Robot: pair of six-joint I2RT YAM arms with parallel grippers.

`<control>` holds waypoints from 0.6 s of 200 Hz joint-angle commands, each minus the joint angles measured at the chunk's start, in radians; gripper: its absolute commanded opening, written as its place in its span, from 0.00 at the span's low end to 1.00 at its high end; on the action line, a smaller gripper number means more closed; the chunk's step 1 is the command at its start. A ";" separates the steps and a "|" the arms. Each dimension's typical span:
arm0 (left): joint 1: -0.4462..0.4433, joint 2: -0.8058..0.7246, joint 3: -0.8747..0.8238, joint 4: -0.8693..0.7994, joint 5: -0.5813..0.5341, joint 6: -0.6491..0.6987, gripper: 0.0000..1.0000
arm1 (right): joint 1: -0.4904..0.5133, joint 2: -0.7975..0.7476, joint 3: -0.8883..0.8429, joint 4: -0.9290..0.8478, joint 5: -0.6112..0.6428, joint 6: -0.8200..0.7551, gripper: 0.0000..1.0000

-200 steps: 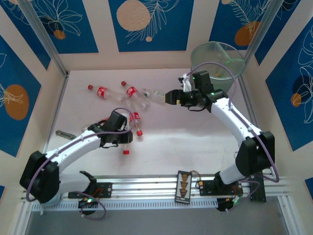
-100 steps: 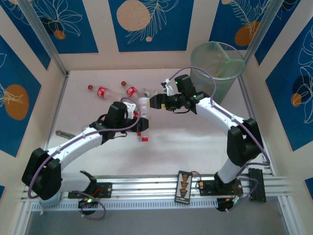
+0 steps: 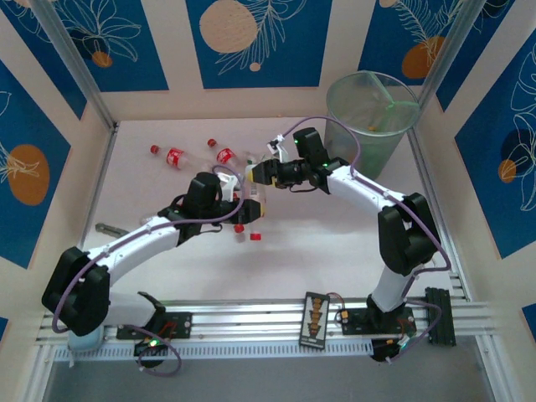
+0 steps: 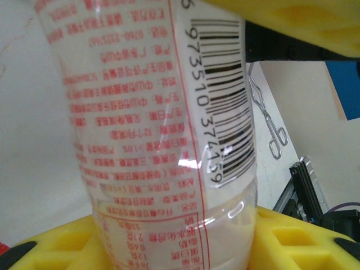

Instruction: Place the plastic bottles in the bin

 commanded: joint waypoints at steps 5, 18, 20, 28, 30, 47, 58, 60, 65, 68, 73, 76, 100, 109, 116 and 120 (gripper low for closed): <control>-0.014 0.004 0.021 0.076 0.044 0.006 0.51 | 0.010 0.013 0.046 -0.015 -0.008 -0.013 0.52; -0.014 -0.002 0.021 0.070 0.040 0.012 0.57 | 0.005 0.010 0.051 -0.025 -0.002 -0.018 0.50; -0.014 -0.003 0.020 0.068 0.038 0.013 0.58 | 0.004 0.009 0.051 -0.025 -0.003 -0.018 0.50; -0.014 -0.010 0.017 0.065 0.033 0.015 0.62 | 0.002 0.006 0.055 -0.030 0.000 -0.023 0.50; -0.014 -0.011 0.017 0.064 0.031 0.016 0.63 | 0.002 0.006 0.056 -0.031 0.001 -0.024 0.50; -0.013 -0.025 0.012 0.051 0.019 0.026 0.81 | -0.004 0.002 0.073 -0.064 0.017 -0.051 0.50; -0.012 -0.042 0.008 0.036 0.015 0.035 0.93 | -0.011 -0.004 0.093 -0.101 0.042 -0.082 0.50; -0.012 -0.044 0.007 0.032 0.014 0.037 0.95 | -0.012 -0.006 0.097 -0.110 0.047 -0.088 0.50; -0.011 -0.053 0.005 0.023 0.011 0.041 0.97 | -0.018 -0.012 0.107 -0.129 0.060 -0.103 0.50; -0.010 -0.060 0.002 0.018 0.010 0.044 0.98 | -0.021 -0.015 0.115 -0.140 0.066 -0.114 0.50; -0.007 -0.073 0.001 0.006 0.006 0.049 1.00 | -0.029 -0.022 0.128 -0.158 0.075 -0.129 0.50; -0.006 -0.080 0.000 -0.001 0.005 0.052 1.00 | -0.034 -0.025 0.138 -0.172 0.081 -0.140 0.50; 0.017 -0.146 -0.009 -0.078 -0.014 0.074 1.00 | -0.078 -0.060 0.232 -0.296 0.168 -0.241 0.50; 0.027 -0.165 -0.009 -0.110 -0.024 0.084 1.00 | -0.095 -0.072 0.276 -0.345 0.213 -0.281 0.50; 0.035 -0.175 -0.008 -0.137 -0.037 0.092 1.00 | -0.107 -0.081 0.319 -0.386 0.251 -0.309 0.50; 0.040 -0.181 -0.008 -0.152 -0.045 0.095 1.00 | -0.114 -0.086 0.344 -0.408 0.273 -0.324 0.50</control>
